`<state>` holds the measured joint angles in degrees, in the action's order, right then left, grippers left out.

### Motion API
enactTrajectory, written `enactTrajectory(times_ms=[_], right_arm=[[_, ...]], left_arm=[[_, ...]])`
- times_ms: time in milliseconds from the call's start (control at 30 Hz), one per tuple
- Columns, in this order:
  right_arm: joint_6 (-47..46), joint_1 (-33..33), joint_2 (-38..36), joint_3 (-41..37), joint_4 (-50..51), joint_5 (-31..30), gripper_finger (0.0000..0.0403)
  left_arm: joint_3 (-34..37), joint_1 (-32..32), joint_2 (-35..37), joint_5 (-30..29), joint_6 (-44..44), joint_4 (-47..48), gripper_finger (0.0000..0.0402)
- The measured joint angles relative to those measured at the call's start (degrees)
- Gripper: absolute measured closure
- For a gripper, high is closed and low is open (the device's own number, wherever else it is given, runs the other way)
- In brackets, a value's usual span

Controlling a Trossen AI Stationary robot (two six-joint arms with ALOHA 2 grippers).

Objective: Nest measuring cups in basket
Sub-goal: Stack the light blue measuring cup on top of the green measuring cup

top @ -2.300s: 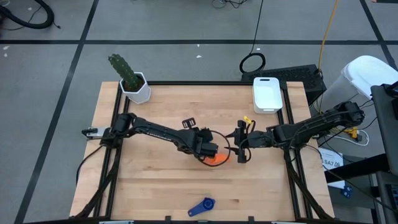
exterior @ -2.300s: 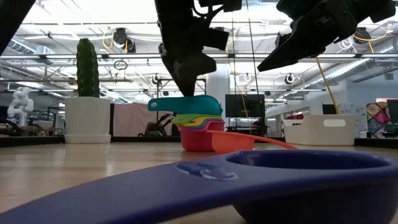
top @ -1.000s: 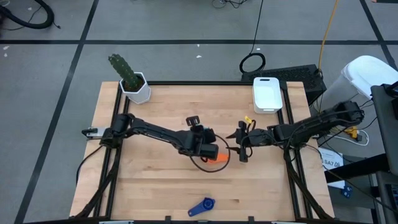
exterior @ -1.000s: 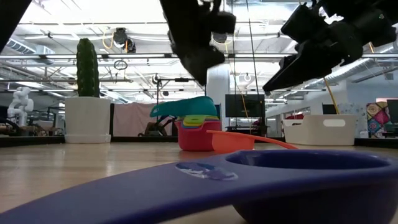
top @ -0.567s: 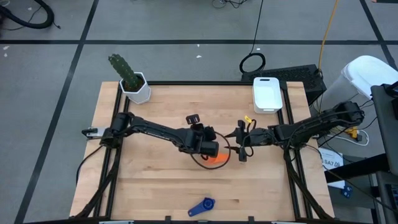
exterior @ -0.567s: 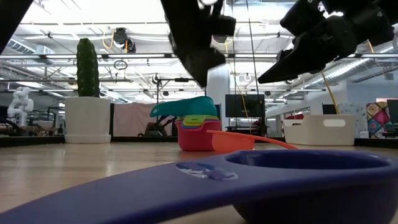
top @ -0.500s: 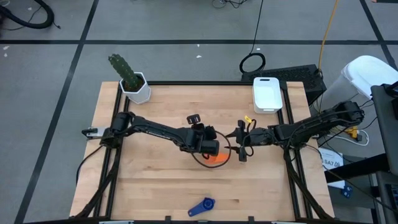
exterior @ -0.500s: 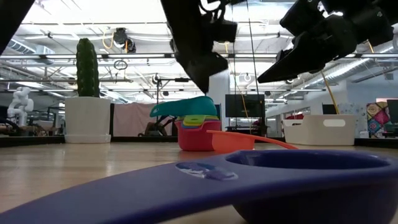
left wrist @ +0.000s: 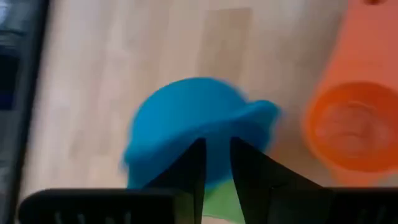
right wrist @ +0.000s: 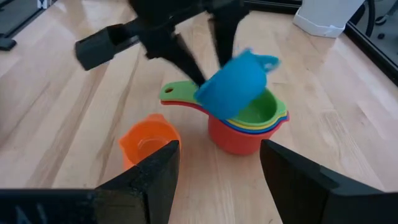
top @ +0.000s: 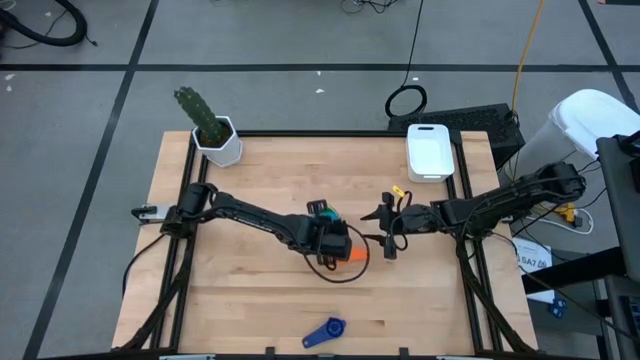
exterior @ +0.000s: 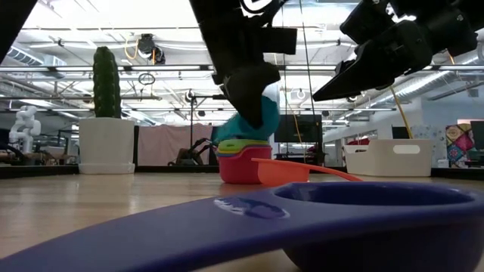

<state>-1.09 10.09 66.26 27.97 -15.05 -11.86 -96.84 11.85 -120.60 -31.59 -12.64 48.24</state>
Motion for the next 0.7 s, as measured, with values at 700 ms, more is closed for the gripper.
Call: enactTrajectory(times_ms=[700], right_arm=[[-0.51,0.00,0.00,0.00,0.13,0.00,0.0188]], left_arm=[[0.00,-1.02,1.29,-5.19,-3.59,6.88,0.0372]])
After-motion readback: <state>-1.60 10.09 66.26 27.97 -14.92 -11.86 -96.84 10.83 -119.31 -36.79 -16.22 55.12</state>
